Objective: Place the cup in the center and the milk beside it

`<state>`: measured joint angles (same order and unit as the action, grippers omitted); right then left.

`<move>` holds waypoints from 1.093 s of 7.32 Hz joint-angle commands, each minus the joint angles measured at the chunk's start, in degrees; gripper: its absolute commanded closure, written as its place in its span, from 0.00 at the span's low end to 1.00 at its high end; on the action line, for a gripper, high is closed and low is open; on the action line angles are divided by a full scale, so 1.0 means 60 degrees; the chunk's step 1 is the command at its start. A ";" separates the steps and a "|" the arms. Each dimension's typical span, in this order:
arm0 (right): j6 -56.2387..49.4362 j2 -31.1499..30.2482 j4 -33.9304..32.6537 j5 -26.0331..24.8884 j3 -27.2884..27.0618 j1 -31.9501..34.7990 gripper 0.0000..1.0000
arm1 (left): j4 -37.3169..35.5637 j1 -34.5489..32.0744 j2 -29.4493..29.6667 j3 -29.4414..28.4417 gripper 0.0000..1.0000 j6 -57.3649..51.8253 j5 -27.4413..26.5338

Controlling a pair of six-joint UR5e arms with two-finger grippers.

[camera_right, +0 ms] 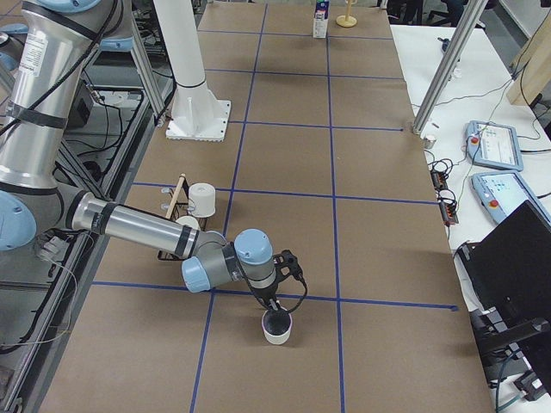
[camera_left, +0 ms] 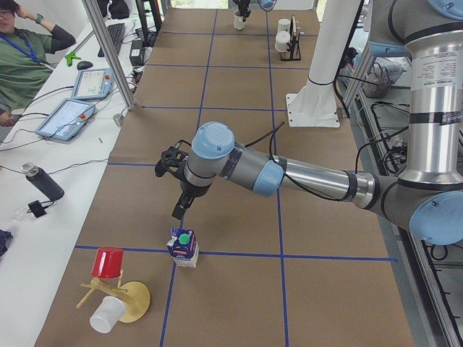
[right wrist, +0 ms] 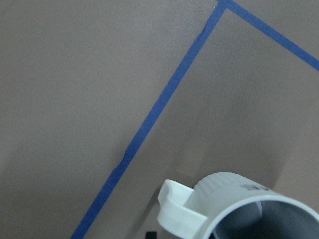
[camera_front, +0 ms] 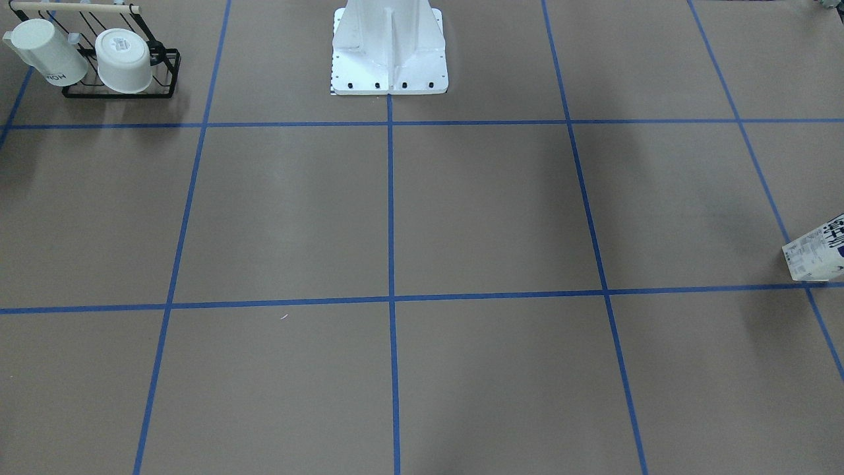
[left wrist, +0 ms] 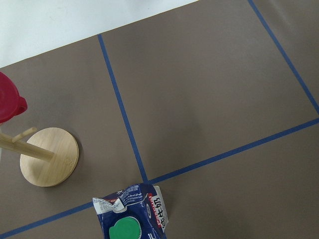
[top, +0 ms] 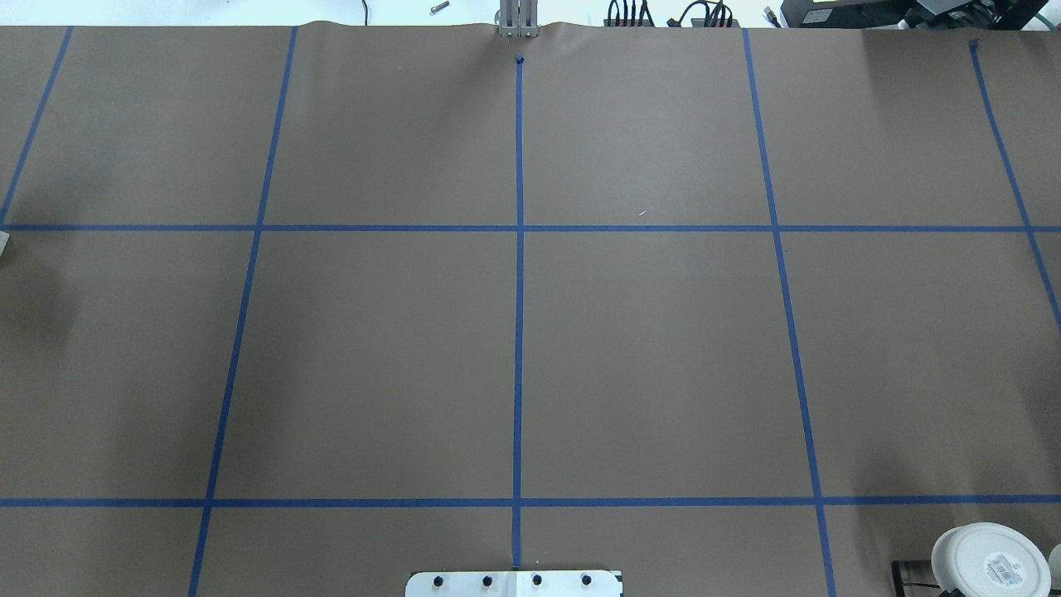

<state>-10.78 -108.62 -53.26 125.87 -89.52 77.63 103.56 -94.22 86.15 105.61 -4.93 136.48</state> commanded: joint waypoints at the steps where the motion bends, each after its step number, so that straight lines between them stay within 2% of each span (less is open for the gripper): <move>1: -0.0224 -0.0002 0.0014 -0.0060 0.0052 -0.0004 1.00 | 0.0026 0.0000 -0.0018 -0.0009 0.01 0.0001 -0.0012; 4: -0.0268 0.0013 -0.0306 0.0130 -0.0050 0.0710 1.00 | 0.0011 0.0000 -0.0018 -0.0024 0.01 0.0030 0.0003; 5: -0.0268 0.0201 -0.1106 0.0276 -0.0457 0.0946 1.00 | 0.0025 0.0015 -0.0018 -0.0009 0.02 0.0291 0.0003; 7: -0.0079 0.0917 -0.3491 0.0234 -0.1743 0.1197 1.00 | 0.0026 0.0000 -0.0018 -0.0009 0.02 0.0323 0.0003; 8: 0.0212 0.1574 -0.4531 0.0248 -0.2054 0.1198 1.00 | 0.0026 0.0015 -0.0018 -0.0009 0.02 0.0323 0.0003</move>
<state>-11.17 -103.23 -72.24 127.32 -98.53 84.48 103.71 -94.19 86.04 105.55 -3.08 136.49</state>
